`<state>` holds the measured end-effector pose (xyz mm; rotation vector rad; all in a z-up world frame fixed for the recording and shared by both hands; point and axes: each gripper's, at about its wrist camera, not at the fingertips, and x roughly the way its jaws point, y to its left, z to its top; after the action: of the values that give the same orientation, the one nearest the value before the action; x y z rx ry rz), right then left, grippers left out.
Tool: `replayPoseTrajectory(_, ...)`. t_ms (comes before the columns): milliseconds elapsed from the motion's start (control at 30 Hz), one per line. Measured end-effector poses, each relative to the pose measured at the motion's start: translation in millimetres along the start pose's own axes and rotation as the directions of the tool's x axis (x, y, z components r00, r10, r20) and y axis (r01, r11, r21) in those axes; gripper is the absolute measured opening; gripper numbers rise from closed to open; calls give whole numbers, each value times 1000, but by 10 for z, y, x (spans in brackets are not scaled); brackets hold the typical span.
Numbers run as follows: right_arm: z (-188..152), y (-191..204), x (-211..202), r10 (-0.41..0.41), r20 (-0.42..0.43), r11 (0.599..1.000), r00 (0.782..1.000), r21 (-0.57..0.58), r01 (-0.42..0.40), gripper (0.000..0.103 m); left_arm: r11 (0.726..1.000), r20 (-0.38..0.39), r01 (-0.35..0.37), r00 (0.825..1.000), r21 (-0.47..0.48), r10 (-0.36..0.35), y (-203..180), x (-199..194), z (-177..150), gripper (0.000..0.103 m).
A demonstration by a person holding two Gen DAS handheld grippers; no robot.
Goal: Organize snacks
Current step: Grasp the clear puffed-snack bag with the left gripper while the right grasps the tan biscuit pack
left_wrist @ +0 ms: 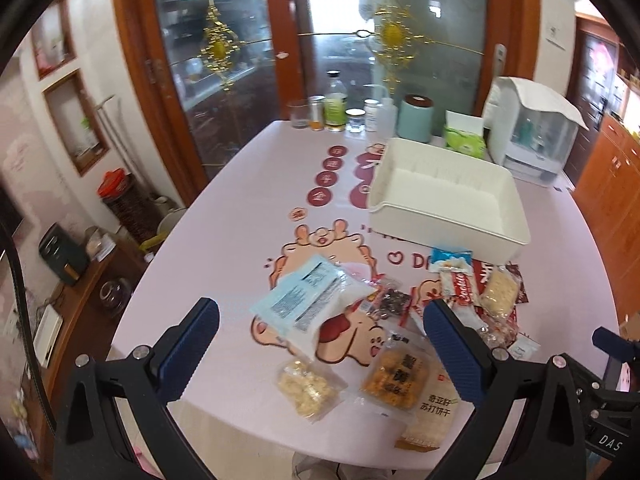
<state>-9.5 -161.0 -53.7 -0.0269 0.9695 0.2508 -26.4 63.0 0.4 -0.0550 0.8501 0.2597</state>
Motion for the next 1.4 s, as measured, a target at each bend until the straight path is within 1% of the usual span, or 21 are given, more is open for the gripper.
replayPoseTrajectory(133,-39,52,59,41,-20,999,999,-28,-42,81,999,-23,-36,999,-19,36,84,-12,-95,102)
replayPoseTrajectory(233,-64,92,116,72,-41,997,997,-33,-73,81,998,-54,-55,997,-13,54,108,16,-157,102)
replayPoseTrajectory(300,-72,118,164,88,-57,995,994,-32,-90,81,998,-69,-60,996,1,60,120,47,-195,102)
replayPoseTrajectory(467,-75,156,238,95,-81,995,992,-18,-97,81,997,-89,-63,994,53,68,165,232,-265,102)
replayPoseTrajectory(533,-77,129,297,86,-100,996,991,11,-86,81,996,-102,-37,994,78,45,218,340,-296,102)
replayPoseTrajectory(600,-88,109,366,60,-119,998,991,35,-56,81,994,-127,8,992,109,5,284,490,-339,102)
replayPoseTrajectory(733,-186,96,565,-20,-162,996,987,81,34,81,976,-186,92,981,195,-56,370,814,-459,102)
replayPoseTrajectory(800,-256,104,674,-35,-190,994,981,100,55,81,963,-227,129,971,237,-74,390,1004,-545,102)
replayPoseTrajectory(933,-459,143,961,-45,-275,986,960,143,87,81,930,-303,213,945,299,-119,372,1373,-728,102)
replayPoseTrajectory(1100,-724,233,1270,-52,-349,974,936,189,124,81,867,-401,327,901,375,-167,294,1783,-1003,101)
replayPoseTrajectory(1167,-814,295,1381,-51,-377,969,925,205,137,81,850,-431,349,888,396,-164,257,1933,-1084,101)
replayPoseTrajectory(1200,-853,324,1431,-54,-387,967,920,210,145,81,844,-439,357,883,400,-166,242,1974,-1101,102)
replayPoseTrajectory(1267,-918,388,1519,-55,-406,964,912,218,155,81,836,-461,386,868,390,-186,224,2049,-1122,102)
replayPoseTrajectory(1300,-936,418,1557,-54,-411,963,910,219,157,81,831,-474,401,859,385,-195,211,2083,-1135,102)
replayPoseTrajectory(1400,-975,521,1656,-67,-425,964,903,207,169,81,819,-500,429,841,381,-208,183,2151,-1172,102)
